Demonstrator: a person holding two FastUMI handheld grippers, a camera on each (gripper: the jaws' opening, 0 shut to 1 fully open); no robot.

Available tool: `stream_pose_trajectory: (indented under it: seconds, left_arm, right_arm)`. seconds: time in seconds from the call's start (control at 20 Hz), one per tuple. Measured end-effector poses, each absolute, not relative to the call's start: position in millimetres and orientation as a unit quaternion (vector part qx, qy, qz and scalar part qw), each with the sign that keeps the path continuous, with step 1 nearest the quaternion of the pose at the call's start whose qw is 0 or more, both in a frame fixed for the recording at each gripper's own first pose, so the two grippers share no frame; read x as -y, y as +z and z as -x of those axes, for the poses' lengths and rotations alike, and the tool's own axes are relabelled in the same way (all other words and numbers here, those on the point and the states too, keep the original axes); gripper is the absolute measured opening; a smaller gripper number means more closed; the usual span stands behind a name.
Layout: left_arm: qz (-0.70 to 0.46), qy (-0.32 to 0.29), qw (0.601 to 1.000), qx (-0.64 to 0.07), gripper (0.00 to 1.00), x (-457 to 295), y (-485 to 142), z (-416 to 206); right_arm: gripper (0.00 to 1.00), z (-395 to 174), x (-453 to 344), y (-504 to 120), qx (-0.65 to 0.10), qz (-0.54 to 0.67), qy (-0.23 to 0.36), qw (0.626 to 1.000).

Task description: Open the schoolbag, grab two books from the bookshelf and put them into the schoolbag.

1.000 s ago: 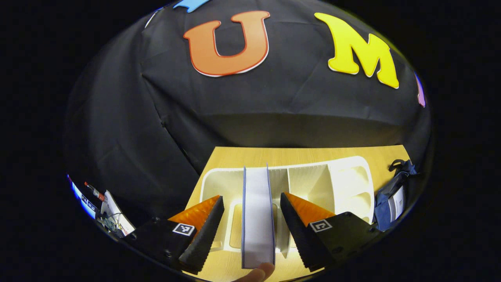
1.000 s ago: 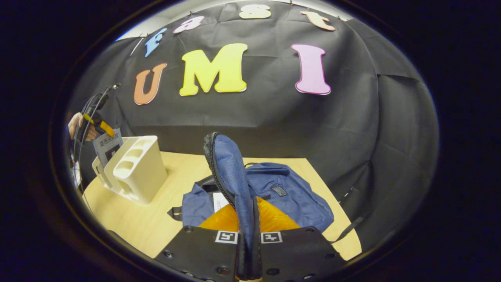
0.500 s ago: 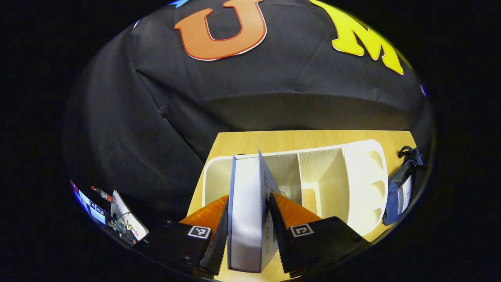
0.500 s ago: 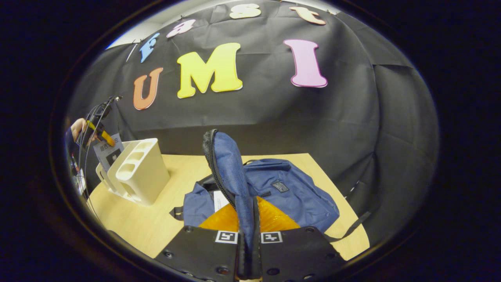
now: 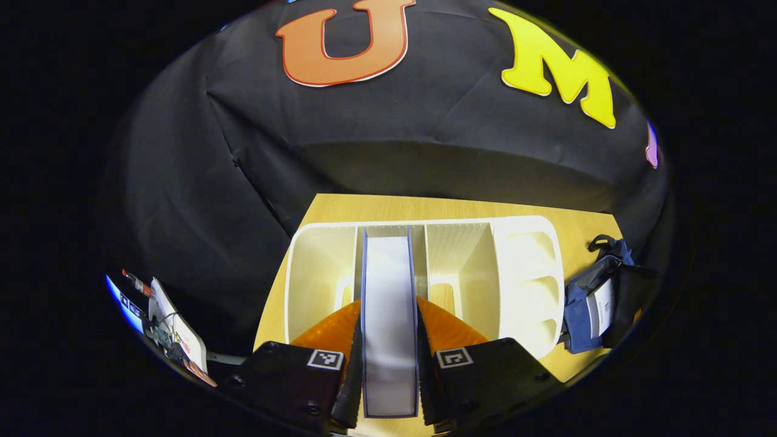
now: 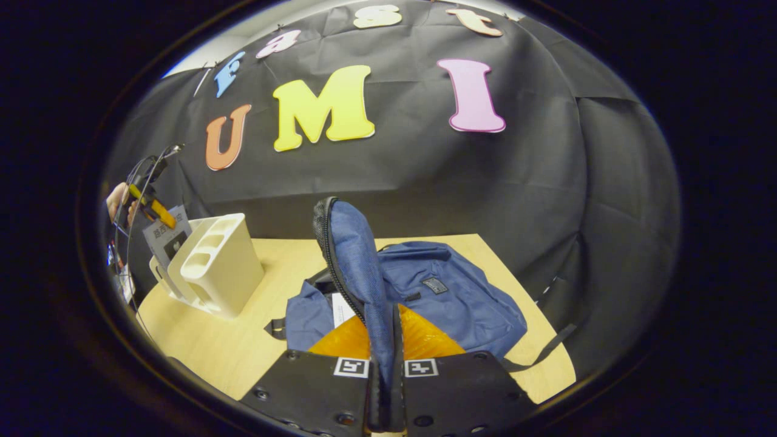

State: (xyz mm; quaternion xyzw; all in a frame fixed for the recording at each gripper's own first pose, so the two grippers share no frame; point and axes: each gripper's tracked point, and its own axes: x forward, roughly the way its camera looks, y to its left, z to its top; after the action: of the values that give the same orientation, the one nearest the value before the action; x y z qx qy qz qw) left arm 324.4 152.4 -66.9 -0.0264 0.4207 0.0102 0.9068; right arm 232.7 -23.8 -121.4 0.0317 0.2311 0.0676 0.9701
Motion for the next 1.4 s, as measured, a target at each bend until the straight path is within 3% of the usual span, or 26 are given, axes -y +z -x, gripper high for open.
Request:
stream_pose_trajectory:
  seconds: [0.6, 1.15, 1.4]
  left_arm:
    - [0.062, 0.001, 0.934, -0.353, 0.41, -155, -44, -217]
    - [0.171, -0.003, 0.925, -0.34, 0.41, -151, -56, -122]
    - [0.237, -0.034, 0.908, -0.343, 0.41, -130, -71, -96]
  right_arm:
    - [0.07, -227, 13, -125, -0.231, -0.01, 0.072, 0.97]
    - [0.07, -223, 6, -129, -0.237, -0.009, 0.076, 0.969]
    - [0.07, -222, 1, -130, -0.242, -0.004, 0.078, 0.967]
